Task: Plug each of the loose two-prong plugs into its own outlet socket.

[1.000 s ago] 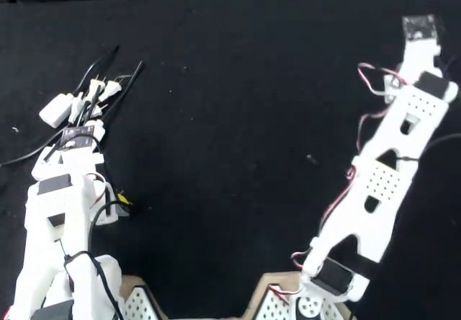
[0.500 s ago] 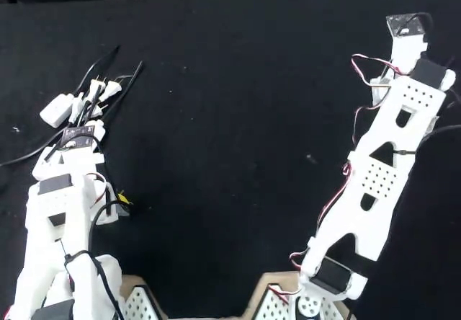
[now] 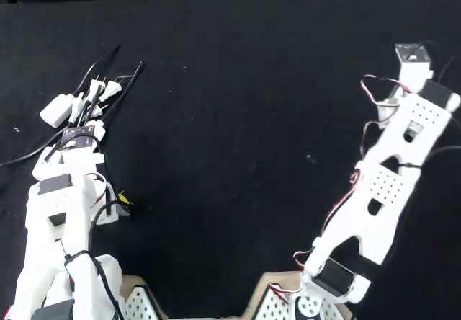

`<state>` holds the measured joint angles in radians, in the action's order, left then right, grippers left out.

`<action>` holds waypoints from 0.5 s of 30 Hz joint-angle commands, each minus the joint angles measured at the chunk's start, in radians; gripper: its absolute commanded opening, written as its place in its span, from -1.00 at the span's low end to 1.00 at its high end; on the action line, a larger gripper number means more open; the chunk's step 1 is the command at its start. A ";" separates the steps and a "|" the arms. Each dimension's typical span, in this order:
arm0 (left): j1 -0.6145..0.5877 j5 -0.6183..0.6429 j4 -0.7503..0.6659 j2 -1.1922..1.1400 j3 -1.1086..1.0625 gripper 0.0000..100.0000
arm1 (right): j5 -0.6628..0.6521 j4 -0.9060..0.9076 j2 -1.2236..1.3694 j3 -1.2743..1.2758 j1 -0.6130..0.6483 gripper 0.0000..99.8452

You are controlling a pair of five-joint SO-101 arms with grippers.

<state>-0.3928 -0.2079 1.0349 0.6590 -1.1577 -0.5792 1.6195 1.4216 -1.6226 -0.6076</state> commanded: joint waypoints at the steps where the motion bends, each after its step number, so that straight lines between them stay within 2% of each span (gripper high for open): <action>1: -0.001 -0.003 -0.009 0.021 0.036 -0.47 | -0.034 -0.015 -0.010 -0.050 -0.060 -0.75; 5: -0.001 -0.003 -0.009 0.021 0.035 -0.47 | -0.034 -0.003 -0.033 -0.050 -0.078 -0.76; 11: -0.001 -0.003 -0.009 0.021 0.038 -0.47 | -0.029 0.147 -0.127 -0.048 -0.040 -0.75; 15: -0.001 -0.003 -0.009 0.021 0.035 -0.47 | 0.075 0.149 -0.183 -0.047 0.009 -0.75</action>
<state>-0.3928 -0.2079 1.0349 0.6590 -1.1577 -0.5715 1.7331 1.3571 -1.6226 -0.6414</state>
